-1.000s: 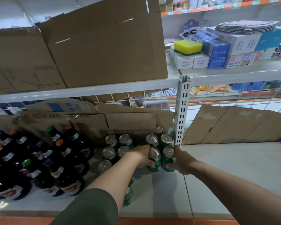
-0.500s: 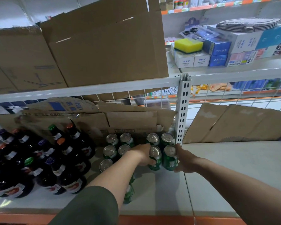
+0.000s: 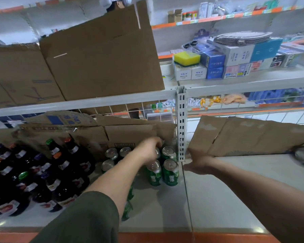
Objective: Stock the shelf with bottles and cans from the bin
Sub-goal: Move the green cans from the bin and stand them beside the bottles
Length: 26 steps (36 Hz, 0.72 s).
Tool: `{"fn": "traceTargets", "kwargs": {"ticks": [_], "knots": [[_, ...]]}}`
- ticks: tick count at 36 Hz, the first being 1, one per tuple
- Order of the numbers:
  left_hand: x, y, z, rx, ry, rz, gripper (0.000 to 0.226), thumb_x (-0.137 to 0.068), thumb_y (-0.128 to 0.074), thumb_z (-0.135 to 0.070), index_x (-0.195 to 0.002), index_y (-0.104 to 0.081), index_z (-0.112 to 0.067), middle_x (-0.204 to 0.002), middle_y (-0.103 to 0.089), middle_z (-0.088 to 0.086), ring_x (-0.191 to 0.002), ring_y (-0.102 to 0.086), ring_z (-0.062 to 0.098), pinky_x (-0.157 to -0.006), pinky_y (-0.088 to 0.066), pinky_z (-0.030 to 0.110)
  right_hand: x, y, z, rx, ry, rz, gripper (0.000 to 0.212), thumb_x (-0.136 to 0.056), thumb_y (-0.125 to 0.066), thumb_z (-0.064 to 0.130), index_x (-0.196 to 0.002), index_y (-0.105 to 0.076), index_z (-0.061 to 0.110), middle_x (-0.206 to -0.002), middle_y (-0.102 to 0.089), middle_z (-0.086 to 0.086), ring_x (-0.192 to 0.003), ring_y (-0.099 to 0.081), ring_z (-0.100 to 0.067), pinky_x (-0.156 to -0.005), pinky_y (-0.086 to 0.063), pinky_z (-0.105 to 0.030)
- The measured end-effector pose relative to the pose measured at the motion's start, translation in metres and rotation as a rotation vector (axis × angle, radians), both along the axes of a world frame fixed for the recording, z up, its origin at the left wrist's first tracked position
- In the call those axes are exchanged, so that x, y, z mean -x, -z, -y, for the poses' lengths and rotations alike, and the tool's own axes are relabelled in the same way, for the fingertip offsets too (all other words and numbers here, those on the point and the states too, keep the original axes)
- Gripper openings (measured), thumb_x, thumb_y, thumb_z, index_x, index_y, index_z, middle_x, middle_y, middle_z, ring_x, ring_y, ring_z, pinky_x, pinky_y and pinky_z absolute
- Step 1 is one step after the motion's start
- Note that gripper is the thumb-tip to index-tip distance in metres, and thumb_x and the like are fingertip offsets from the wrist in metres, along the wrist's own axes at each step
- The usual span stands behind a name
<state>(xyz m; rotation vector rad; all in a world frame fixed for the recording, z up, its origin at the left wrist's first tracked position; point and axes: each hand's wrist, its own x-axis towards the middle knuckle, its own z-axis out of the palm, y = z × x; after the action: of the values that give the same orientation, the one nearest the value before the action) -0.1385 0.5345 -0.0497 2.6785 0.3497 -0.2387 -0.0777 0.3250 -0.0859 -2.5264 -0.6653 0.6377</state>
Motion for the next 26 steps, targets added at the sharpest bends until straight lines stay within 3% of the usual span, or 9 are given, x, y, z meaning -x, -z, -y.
{"fn": "traceTargets", "kwargs": {"ticks": [4,7,10,13,15,18,20,23,26], "knots": [[-0.011,-0.008,0.033,-0.001,0.068,0.082,0.04,-0.09,-0.055,0.005,-0.112,-0.066,-0.027,-0.115,-0.066,0.004,-0.095,-0.06,0.021,-0.08,-0.051,0.033,-0.001,-0.01,0.031,0.008,0.097,0.042,0.066,-0.085,-0.069,0.036,-0.141,-0.04,0.018,-0.139,-0.052,-0.005,-0.119,-0.051,-0.024,-0.083,-0.038,-0.025],[-0.025,-0.012,0.064,0.04,0.176,0.057,0.051,-0.089,-0.05,0.007,-0.125,-0.062,-0.028,-0.115,-0.064,0.004,-0.1,-0.063,0.024,-0.079,-0.055,0.036,-0.001,-0.015,0.062,0.049,0.197,0.078,0.07,-0.084,-0.067,0.037,-0.145,-0.038,0.017,-0.139,-0.054,-0.008,-0.119,-0.055,-0.027,-0.079,-0.039,-0.025],[-0.042,-0.01,0.1,0.046,0.342,-0.046,0.063,-0.089,-0.048,0.008,-0.14,-0.051,-0.029,-0.138,-0.055,0.01,-0.114,-0.059,0.024,-0.083,-0.052,0.03,0.005,-0.02,0.103,0.065,0.318,0.09,0.059,-0.085,-0.064,0.031,-0.137,-0.043,0.013,-0.126,-0.059,-0.01,-0.109,-0.057,-0.028,-0.082,-0.048,-0.031],[-0.057,0.0,0.145,0.004,0.486,-0.14,0.074,-0.088,-0.066,-0.003,-0.153,-0.04,-0.026,-0.154,-0.045,0.006,-0.131,-0.053,0.025,-0.093,-0.048,0.025,0.015,-0.025,0.154,0.166,0.382,0.112,0.054,-0.086,-0.062,0.031,-0.133,-0.043,0.012,-0.123,-0.059,-0.01,-0.105,-0.057,-0.029,-0.078,-0.045,-0.031],[-0.066,0.005,0.18,0.003,0.565,-0.128,0.077,-0.083,-0.079,-0.018,-0.151,-0.043,-0.023,-0.149,-0.053,0.004,-0.128,-0.056,0.022,-0.101,-0.048,0.029,0.023,-0.03,0.192,0.256,0.44,0.177,0.056,-0.085,-0.061,0.038,-0.133,-0.046,0.013,-0.126,-0.06,-0.01,-0.111,-0.058,-0.03,-0.081,-0.046,-0.03],[-0.077,0.005,0.233,0.045,0.661,-0.045,0.067,-0.083,-0.081,-0.03,-0.142,-0.05,-0.021,-0.137,-0.06,0.002,-0.122,-0.059,0.02,-0.102,-0.048,0.032,0.035,-0.035,0.249,0.277,0.541,0.203,0.062,-0.083,-0.062,0.042,-0.136,-0.046,0.014,-0.132,-0.056,-0.009,-0.115,-0.057,-0.029,-0.091,-0.051,-0.038],[-0.084,0.001,0.27,0.018,0.728,-0.015,0.071,-0.082,-0.08,-0.039,-0.143,-0.048,-0.024,-0.137,-0.057,0.003,-0.125,-0.055,0.022,-0.105,-0.046,0.036,0.039,-0.036,0.287,0.271,0.6,0.173,0.062,-0.085,-0.062,0.04,-0.138,-0.042,0.015,-0.136,-0.051,-0.007,-0.118,-0.054,-0.028,-0.092,-0.049,-0.039],[-0.098,-0.004,0.323,-0.031,0.807,0.0,0.076,-0.08,-0.077,-0.048,-0.146,-0.045,-0.029,-0.137,-0.05,0.005,-0.13,-0.048,0.026,-0.107,-0.044,0.043,0.037,-0.041,0.344,0.283,0.686,0.211,0.049,-0.086,-0.06,0.04,-0.125,-0.045,0.015,-0.128,-0.054,-0.009,-0.113,-0.055,-0.028,-0.082,-0.047,-0.034],[-0.116,-0.004,0.378,-0.061,0.851,0.033,0.075,-0.081,-0.074,-0.049,-0.146,-0.044,-0.026,-0.138,-0.049,0.007,-0.132,-0.045,0.028,-0.108,-0.043,0.043,0.03,-0.043,0.396,0.282,0.779,0.254,0.051,-0.086,-0.058,0.045,-0.124,-0.048,0.013,-0.126,-0.057,-0.013,-0.113,-0.058,-0.031,-0.086,-0.05,-0.036]]}}
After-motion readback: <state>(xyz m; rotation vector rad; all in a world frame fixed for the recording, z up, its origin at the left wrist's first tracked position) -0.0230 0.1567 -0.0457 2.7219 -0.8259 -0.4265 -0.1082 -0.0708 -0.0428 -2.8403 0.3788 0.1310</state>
